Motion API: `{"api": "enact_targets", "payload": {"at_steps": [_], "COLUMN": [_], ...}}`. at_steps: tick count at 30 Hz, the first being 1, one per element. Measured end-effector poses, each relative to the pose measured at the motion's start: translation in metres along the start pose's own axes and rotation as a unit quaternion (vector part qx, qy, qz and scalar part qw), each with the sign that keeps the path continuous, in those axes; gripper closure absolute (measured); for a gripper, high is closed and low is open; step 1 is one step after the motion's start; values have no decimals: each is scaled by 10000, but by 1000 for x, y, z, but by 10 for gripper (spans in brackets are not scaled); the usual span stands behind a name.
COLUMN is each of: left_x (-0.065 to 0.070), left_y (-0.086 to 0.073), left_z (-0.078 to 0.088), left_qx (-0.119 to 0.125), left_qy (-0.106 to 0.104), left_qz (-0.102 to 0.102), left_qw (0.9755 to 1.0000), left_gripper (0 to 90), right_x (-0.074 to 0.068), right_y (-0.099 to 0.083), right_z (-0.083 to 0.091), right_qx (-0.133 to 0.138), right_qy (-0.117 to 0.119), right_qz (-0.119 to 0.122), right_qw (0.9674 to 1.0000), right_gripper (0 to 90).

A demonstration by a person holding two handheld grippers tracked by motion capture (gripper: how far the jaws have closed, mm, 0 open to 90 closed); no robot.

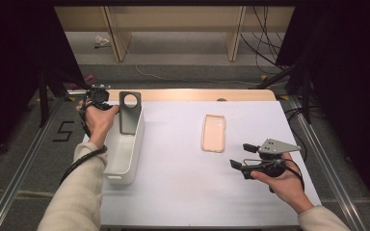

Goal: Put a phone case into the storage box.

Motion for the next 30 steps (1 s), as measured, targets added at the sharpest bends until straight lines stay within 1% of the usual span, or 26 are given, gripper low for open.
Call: {"api": "enact_targets", "payload": {"at_steps": [2,5,6,7,8,10,11,13,15,17,18,21,23,25,27,30], "left_x": [-2,-4,-3,-3,-2,0,2,4,6,9,10,12,13,16,20,27], "left_y": [-1,-2,-3,-3,-3,-4,-4,-6,-8,-12,-15,-24,-31,-40,-49,-62], "left_z": [2,8,10,13,17,22,26,34,43,49,52,60,64,68,72,79], "left_qx": [35,144,193,224,278,324,382,496,612,672,693,786,862,885,927,1052], "left_qy": [-37,-162,-234,-303,-385,-471,-561,-676,-800,-922,-986,-1251,-1352,-1454,-1594,-1689], "left_qz": [19,38,61,59,8,-21,-22,-51,-66,-167,-217,-249,-331,-439,-534,-692], "left_qw": [10000,9998,9995,9993,9989,9984,9977,9965,9949,9933,9925,9887,9865,9844,9814,9776], "left_gripper": [561,530,515,488,448,379,336,257,195,150,144,72,37,14,0,0], "right_x": [0,0,0,0,0,0,0,0,0,0,0,0,0,1,1,1], "right_y": [0,0,0,0,0,0,0,0,0,0,0,0,0,0,0,1], "right_z": [0,0,0,0,0,0,0,0,0,0,0,0,0,0,-1,-1], "right_qx": [-6,-9,-5,-3,-4,-6,-8,-10,-6,-7,-7,-2,-5,-9,-13,-23], "right_qy": [-2,-4,-4,-5,-8,-8,-8,-13,-13,-11,-11,-21,-23,-25,-25,-23], "right_qz": [-9,-12,-17,-19,-16,-17,-13,-9,-13,-12,-14,-6,-16,-20,-20,-23], "right_qw": [10000,10000,10000,10000,10000,10000,10000,10000,10000,10000,10000,10000,10000,10000,10000,10000], "right_gripper": [203,203,203,203,203,203,203,203,203,202,201,200,200,200,199,199]}}
Point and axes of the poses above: each handheld gripper's, and its own axes: z roughly backward along the jaws, y roughly out of its top, x roughly to its right, the point moved 3 cm from there along -z, roughly forward along the jaws, and after that the axes turned 9 degrees about -x, right-handed, at the moved point
